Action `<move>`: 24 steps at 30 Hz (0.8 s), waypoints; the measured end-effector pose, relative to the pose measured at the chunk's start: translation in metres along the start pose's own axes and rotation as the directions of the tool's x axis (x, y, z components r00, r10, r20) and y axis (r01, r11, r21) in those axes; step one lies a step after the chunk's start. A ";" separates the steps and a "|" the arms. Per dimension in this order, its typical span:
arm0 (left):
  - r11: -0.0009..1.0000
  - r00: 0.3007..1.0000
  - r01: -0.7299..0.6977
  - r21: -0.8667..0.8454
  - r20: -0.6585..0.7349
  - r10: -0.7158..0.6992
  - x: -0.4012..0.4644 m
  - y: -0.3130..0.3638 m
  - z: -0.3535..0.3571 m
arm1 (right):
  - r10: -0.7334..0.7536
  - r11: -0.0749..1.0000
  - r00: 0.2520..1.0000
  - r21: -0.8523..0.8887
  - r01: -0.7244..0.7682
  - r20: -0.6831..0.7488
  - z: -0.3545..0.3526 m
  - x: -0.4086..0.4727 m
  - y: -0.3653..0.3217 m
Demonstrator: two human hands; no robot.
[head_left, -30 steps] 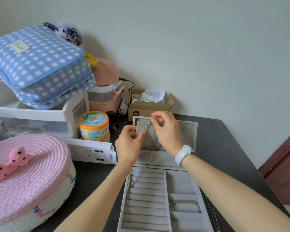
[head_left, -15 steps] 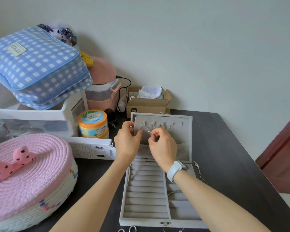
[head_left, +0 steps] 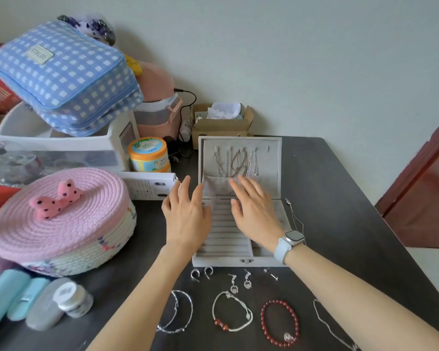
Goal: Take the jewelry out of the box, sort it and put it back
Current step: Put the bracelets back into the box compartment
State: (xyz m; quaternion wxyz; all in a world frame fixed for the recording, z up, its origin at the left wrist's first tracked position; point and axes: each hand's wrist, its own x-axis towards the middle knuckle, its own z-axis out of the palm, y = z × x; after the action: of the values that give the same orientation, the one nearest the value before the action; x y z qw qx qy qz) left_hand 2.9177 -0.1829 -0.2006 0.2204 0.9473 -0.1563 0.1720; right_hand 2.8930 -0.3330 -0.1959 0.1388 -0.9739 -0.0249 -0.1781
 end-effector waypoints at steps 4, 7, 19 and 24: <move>1.000 0.997 -0.002 -0.010 0.076 0.003 -0.046 -0.012 -0.021 | -0.006 1.000 1.000 0.028 0.006 -0.004 -0.007 -0.046 -0.011; 0.995 0.996 0.045 -0.091 0.081 -0.038 -0.081 -0.031 -0.041 | -0.021 0.994 0.993 0.107 0.034 -0.118 -0.006 -0.082 -0.023; 0.962 0.944 0.269 -0.044 0.209 -0.255 -0.149 -0.075 -0.057 | -0.111 0.991 0.979 0.096 0.095 0.172 0.025 -0.122 -0.094; 0.956 0.943 0.289 -0.044 0.184 -0.277 -0.147 -0.072 -0.054 | -0.025 0.999 0.980 0.036 0.018 0.198 0.029 -0.118 -0.108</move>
State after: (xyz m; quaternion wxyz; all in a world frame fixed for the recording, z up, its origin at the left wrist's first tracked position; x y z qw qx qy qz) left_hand 2.7997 -0.0639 -0.2388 0.2616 0.9630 -0.0435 0.0485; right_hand 2.7824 -0.2211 -0.2351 0.1503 -0.9839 -0.0522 -0.0814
